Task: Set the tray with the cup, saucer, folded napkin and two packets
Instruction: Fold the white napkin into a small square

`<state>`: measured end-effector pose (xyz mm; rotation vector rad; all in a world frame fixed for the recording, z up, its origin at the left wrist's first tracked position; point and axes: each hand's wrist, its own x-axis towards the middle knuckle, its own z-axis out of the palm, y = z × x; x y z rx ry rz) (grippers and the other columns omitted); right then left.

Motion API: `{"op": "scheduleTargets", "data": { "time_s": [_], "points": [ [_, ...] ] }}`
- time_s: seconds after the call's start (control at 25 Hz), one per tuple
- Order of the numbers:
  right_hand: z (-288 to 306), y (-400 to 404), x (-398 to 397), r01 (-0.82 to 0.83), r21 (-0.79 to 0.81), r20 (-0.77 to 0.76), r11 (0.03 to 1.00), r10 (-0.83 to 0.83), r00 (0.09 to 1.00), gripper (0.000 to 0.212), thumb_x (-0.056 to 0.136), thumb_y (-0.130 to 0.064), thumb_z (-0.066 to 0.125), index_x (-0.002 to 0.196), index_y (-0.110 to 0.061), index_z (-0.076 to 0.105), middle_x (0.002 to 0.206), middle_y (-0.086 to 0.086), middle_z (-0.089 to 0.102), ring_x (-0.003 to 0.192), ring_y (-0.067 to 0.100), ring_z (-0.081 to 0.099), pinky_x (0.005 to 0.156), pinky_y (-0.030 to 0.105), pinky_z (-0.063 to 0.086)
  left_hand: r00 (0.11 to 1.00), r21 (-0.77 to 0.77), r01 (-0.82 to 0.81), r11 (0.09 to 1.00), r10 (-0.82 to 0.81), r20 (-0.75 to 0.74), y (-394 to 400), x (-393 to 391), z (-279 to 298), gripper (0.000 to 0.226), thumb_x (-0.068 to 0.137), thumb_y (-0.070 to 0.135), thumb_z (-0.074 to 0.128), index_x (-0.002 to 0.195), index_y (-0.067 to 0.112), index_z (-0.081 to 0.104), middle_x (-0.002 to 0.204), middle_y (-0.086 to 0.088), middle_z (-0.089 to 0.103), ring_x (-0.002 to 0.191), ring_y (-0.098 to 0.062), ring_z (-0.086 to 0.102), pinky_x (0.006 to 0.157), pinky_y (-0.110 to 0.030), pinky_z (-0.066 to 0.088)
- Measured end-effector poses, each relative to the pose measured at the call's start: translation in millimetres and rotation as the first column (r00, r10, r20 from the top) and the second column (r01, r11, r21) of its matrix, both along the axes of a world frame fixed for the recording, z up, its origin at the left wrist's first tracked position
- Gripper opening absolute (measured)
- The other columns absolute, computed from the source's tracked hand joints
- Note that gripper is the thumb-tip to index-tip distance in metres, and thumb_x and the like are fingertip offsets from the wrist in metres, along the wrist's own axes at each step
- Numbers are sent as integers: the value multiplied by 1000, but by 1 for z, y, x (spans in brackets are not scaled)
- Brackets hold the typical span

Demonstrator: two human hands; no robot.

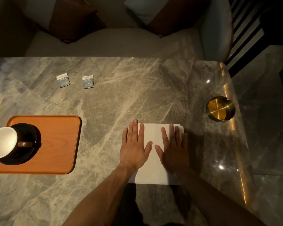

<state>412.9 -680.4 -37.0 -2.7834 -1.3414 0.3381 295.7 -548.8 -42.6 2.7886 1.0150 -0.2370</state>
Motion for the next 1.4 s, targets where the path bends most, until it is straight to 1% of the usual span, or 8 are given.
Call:
{"op": "scheduleTargets", "data": {
  "time_s": [0.28, 0.56, 0.76, 0.84, 1.0, 1.08, 1.2, 1.4],
  "points": [
    [1, -34, -37, -22, -22, -38, 1000, 21, 999, 73, 96, -59, 27, 152, -13, 27, 161, 16, 19, 148, 35, 15, 118, 58, 20, 995, -68, 92, 993, -89, 54, -54, -42, -3, 66, 104, 49, 24, 157, 11, 12, 166, -10, 1, 152, -24, -3, 121, -47, 6],
    [0, -61, -45, -34, -12, -78, 999, 33, 996, 68, 98, -56, 19, 155, -19, 14, 164, 9, 7, 151, 29, 1, 119, 58, 16, 989, -76, 147, 986, -144, 45, -53, -80, -1, 69, 102, 49, 27, 157, 13, 7, 165, -13, 0, 152, -28, 1, 121, -49, 9],
    [9, -59, -44, -32, -4, -109, 999, 32, 994, 68, 98, -56, 24, 154, -18, 22, 162, 12, 17, 150, 32, 13, 116, 60, 21, 990, -95, 144, 985, -144, 0, -53, -78, 6, 68, 102, 52, 24, 157, 15, 8, 165, -14, 0, 152, -30, -1, 119, -51, 7],
    [13, -59, -37, -40, 14, -103, 999, 42, 994, 65, 96, -55, 34, 151, -22, 30, 159, 11, 29, 146, 33, 26, 113, 58, 29, 982, -64, 186, 980, -184, 34, -40, -78, 13, 63, 101, 51, 30, 155, 19, 23, 163, -13, 18, 149, -33, 18, 117, -52, 14],
    [33, -39, 7, -102, 49, -83, 994, 106, 991, 49, 93, -47, 53, 136, -24, 52, 141, 7, 53, 121, 28, 56, 97, 45, 47, 971, -112, 217, 970, -202, 128, 14, -55, 37, 43, 94, 45, 45, 133, 28, 45, 128, 0, 51, 103, -25, 57, 89, -40, 46],
    [45, -19, 28, -104, 10, -117, 995, 104, 988, 59, 89, -46, 61, 141, -22, 47, 147, 10, 47, 127, 32, 51, 99, 47, 45, 990, -217, 130, 967, -115, 79, 43, -34, 53, 46, 92, 44, 53, 134, 26, 45, 127, 1, 50, 97, -26, 59, 82, -39, 50],
    [53, 10, 54, -33, -145, -256, 989, -5, 967, 81, 86, -48, 65, 152, -28, 21, 161, 5, 19, 144, 32, 24, 114, 52, 27, 995, -228, 86, 970, -94, -27, 73, -2, 66, 61, 86, 42, 67, 140, 24, 44, 136, -4, 45, 113, -29, 54, 88, -42, 51],
    [55, 31, 73, -81, -236, -267, 968, 16, 963, 84, 74, -37, 80, 144, -28, 34, 148, 3, 36, 129, 31, 43, 102, 44, 46, 974, -290, -8, 957, -58, -219, 84, 29, 73, 52, 83, 30, 72, 130, 26, 48, 122, -7, 48, 104, -28, 58, 76, -40, 53]
  ]
}}
